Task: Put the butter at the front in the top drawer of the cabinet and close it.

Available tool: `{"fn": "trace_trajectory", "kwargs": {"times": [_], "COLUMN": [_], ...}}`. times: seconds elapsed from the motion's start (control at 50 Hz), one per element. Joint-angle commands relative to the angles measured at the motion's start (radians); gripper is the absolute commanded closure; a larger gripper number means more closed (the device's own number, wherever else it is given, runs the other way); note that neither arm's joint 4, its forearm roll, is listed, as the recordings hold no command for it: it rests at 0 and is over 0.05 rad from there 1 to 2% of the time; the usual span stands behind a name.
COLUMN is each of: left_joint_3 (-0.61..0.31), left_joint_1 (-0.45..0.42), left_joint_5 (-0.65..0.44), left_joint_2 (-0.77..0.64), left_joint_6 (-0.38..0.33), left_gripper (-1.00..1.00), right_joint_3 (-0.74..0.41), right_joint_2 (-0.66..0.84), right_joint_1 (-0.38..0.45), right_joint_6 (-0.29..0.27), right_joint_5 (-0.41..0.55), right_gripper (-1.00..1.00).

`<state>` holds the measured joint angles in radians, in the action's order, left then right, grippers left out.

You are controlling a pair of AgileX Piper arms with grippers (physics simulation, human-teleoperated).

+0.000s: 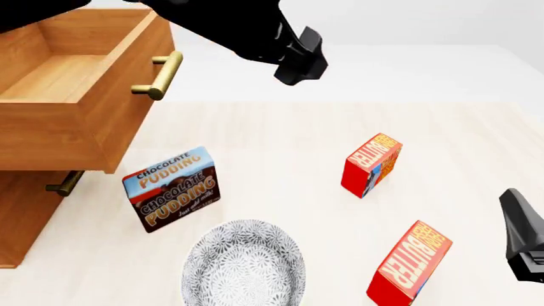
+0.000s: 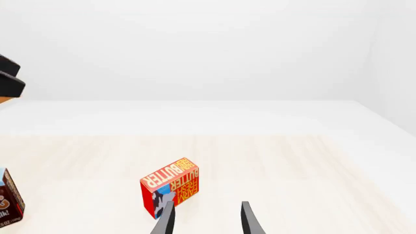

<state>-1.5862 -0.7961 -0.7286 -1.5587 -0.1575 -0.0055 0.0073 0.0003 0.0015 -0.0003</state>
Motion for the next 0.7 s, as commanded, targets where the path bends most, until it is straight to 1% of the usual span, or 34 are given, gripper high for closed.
{"fn": "trace_trajectory", "kwargs": {"times": [0.02,0.1,0.3,0.52,0.7], "left_joint_3": [-0.060,-0.107,-0.159,-0.186,-0.182], "left_joint_1": [-0.035,-0.050,-0.070,-0.082,-0.083], "left_joint_5": [0.036,0.041,0.087,0.151,0.192], "left_joint_2": [-0.113,-0.163,-0.262,-0.350,-0.363], "left_joint_6": [0.011,0.024,0.072,0.114,0.132], "left_gripper": [-1.00,-1.00,-1.00,-1.00,-1.00], "right_joint_3": [0.001,0.001,0.001,0.001,0.001], "right_joint_2": [-0.001,-0.001,-0.001,-0.001,-0.001], "right_joint_1": [0.000,0.000,0.000,0.000,0.000], "right_joint_6": [0.000,0.000,0.000,0.000,0.000], "right_joint_5": [0.000,0.000,0.000,0.000,0.000], "right_gripper": [-1.00,-1.00,-1.00,-1.00,-1.00]}}
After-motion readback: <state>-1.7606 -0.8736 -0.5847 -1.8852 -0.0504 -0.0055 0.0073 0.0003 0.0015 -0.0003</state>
